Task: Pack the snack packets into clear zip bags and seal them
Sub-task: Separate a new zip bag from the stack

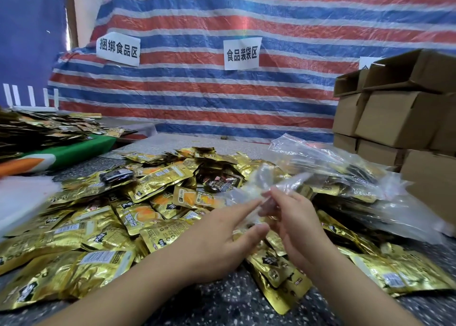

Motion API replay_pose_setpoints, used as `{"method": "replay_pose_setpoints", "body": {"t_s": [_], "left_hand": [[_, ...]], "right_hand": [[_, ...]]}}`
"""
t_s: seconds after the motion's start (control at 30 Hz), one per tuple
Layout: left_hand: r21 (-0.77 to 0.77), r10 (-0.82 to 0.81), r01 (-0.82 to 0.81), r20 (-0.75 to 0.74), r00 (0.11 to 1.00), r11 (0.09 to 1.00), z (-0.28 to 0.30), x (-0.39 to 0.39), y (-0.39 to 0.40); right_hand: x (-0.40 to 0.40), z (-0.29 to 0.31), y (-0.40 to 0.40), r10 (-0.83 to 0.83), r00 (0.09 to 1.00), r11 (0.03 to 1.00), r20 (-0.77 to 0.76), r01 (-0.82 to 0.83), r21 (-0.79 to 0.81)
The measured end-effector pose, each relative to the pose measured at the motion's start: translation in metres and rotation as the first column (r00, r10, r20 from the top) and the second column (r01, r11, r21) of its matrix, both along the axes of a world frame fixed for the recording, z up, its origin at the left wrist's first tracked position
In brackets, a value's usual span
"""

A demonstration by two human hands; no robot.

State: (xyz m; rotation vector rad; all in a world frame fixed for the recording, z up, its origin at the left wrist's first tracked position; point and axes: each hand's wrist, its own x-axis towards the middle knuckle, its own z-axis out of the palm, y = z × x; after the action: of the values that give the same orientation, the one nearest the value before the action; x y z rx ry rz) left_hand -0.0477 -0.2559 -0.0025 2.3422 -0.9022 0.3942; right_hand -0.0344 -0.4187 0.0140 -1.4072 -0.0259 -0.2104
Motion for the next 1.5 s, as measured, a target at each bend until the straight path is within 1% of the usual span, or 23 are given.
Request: {"method": "replay_pose_setpoints", "body": {"t_s": [0.07,0.13,0.17,0.23,0.3,0.33,0.37,0.47,0.57,0.67,0.8,0.93,1.0,1.07,1.23,1.37,1.5], "left_hand": [[-0.127,-0.055,0.052,-0.023,0.998,0.991,0.003,-0.003,-0.002],[-0.304,-0.048,0.036,-0.032,0.998,0.952,0.005,-0.004,-0.004],[-0.366,0.0,-0.003,-0.008,1.0,0.931,0.006,-0.003,-0.005],[-0.429,0.128,-0.088,0.066,0.99,0.899,0.007,0.001,-0.004],[-0.425,0.215,-0.14,0.135,0.967,0.894,0.009,0.004,-0.001],[-0.406,0.222,-0.14,0.162,0.962,0.903,0.01,0.004,0.0],[-0.381,0.206,-0.126,0.175,0.963,0.916,0.011,0.004,0.0],[-0.287,0.109,-0.064,0.145,0.983,0.956,0.009,0.003,-0.002],[-0.243,0.103,-0.076,0.101,0.99,0.967,0.004,0.005,-0.001],[-0.218,0.105,-0.081,0.102,0.989,0.973,0.003,0.008,0.001],[-0.168,0.07,-0.048,0.127,0.989,0.985,0.004,0.009,0.004],[-0.175,0.14,-0.104,0.207,0.968,0.979,0.006,0.008,0.006],[-0.174,0.099,-0.067,0.185,0.978,0.982,0.006,0.007,0.005],[-0.186,0.06,-0.032,0.149,0.987,0.982,0.006,0.005,0.005],[-0.217,0.105,-0.077,0.124,0.987,0.973,0.007,0.007,0.006],[-0.187,0.112,-0.09,0.112,0.987,0.978,0.007,0.011,0.008],[-0.22,0.013,-0.015,-0.008,1.0,0.975,0.007,0.01,0.011]], "right_hand": [[-0.002,0.001,0.002,-0.031,0.985,0.985,0.172,0.059,-0.162],[-0.004,0.002,0.004,-0.049,0.939,0.941,0.34,0.158,-0.3],[-0.005,0.002,0.005,-0.055,0.906,0.91,0.421,0.219,-0.353],[-0.005,0.001,0.002,-0.056,0.83,0.832,0.555,0.346,-0.434],[-0.005,0.001,-0.001,-0.035,0.795,0.753,0.605,0.419,-0.508],[-0.005,0.0,-0.001,-0.018,0.803,0.734,0.596,0.415,-0.537],[-0.006,0.0,-0.001,0.005,0.821,0.736,0.571,0.384,-0.557],[-0.009,0.001,0.004,0.094,0.886,0.799,0.454,0.205,-0.565],[-0.012,0.004,0.009,0.157,0.926,0.835,0.344,0.061,-0.546],[-0.012,0.006,0.007,0.152,0.941,0.834,0.303,0.043,-0.55],[-0.012,0.006,0.005,0.195,0.954,0.865,0.227,-0.059,-0.498],[-0.011,0.004,0.008,0.161,0.957,0.874,0.24,-0.025,-0.486],[-0.01,0.003,0.009,0.138,0.962,0.873,0.237,-0.005,-0.488],[-0.012,0.003,0.008,0.145,0.966,0.881,0.213,-0.028,-0.473],[-0.014,0.002,0.008,0.209,0.965,0.91,0.161,-0.132,-0.392],[-0.014,0.002,0.005,0.248,0.959,0.9,0.138,-0.175,-0.399],[-0.015,0.004,0.005,0.282,0.948,0.889,0.146,-0.201,-0.412]]}}
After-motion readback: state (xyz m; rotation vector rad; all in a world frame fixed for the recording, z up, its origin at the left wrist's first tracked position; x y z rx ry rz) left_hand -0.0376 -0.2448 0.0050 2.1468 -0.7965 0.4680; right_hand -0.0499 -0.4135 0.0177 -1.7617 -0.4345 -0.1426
